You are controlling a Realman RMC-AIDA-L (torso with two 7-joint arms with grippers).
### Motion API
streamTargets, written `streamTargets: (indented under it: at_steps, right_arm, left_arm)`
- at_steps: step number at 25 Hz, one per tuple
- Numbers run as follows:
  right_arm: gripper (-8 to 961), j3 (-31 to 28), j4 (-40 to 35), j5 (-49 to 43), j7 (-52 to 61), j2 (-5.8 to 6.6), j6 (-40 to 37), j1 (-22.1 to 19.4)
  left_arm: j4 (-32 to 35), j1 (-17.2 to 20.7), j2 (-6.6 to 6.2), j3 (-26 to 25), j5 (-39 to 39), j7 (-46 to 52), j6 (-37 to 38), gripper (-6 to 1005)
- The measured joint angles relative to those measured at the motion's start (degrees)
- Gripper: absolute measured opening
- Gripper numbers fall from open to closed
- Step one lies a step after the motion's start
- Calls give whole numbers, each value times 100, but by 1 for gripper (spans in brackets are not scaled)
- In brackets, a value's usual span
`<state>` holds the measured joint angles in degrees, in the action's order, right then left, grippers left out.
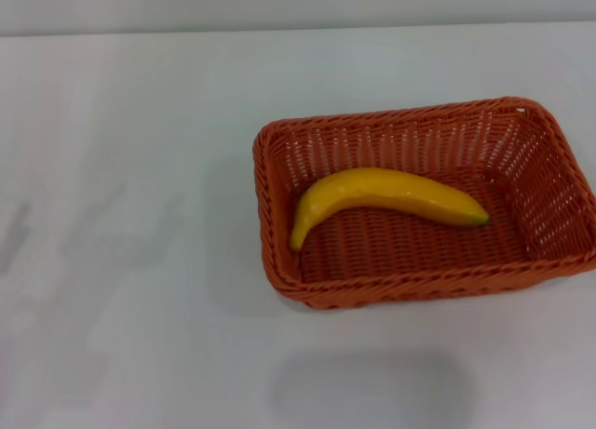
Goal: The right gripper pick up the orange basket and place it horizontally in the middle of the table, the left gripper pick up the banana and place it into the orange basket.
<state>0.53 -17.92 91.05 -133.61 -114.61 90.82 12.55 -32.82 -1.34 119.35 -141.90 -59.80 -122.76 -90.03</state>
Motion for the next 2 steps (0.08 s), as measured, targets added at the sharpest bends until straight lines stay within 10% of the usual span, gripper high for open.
streamTargets:
  at_steps: [2]
  right_arm:
    - [869, 0, 5, -3, -3, 0, -8, -32]
  left_arm:
    - [15, -14, -1, 0, 3, -1, -2, 703]
